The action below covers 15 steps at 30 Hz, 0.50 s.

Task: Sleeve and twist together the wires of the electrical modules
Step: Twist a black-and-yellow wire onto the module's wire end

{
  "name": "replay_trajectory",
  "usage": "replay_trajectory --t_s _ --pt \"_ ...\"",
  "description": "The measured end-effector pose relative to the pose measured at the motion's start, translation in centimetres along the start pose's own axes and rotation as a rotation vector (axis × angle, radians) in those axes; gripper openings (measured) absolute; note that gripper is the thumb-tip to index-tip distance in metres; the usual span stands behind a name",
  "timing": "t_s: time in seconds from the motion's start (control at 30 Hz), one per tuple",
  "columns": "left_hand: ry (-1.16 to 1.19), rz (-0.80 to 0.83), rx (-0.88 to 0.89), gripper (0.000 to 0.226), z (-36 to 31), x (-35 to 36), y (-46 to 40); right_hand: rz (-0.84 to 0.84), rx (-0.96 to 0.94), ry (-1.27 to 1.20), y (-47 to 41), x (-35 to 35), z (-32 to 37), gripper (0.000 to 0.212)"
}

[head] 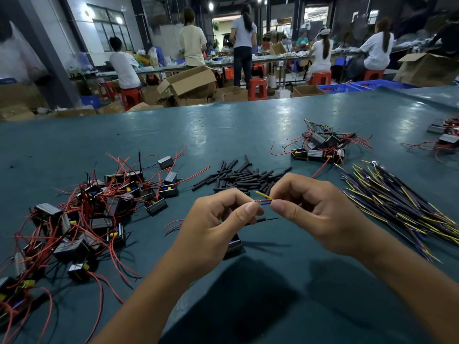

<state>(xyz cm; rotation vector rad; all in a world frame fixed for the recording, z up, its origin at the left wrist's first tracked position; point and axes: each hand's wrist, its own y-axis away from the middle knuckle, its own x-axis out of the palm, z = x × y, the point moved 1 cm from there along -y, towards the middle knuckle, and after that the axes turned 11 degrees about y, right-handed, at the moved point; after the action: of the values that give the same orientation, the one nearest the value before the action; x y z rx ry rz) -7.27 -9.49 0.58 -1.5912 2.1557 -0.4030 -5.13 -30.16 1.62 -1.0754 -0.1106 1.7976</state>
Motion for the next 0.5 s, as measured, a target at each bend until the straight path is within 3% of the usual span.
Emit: replay_trajectory --t_s 0.3,0.5 --pt "-0.291 -0.08 0.208 0.024 -0.5 0.43 -0.22 -0.018 0.087 -0.119 -0.22 -0.08 0.06 0.01" --pt "-0.319 -0.093 0.175 0.019 -0.4 0.82 0.01 -0.072 0.11 -0.187 -0.3 0.18 0.21 0.013"
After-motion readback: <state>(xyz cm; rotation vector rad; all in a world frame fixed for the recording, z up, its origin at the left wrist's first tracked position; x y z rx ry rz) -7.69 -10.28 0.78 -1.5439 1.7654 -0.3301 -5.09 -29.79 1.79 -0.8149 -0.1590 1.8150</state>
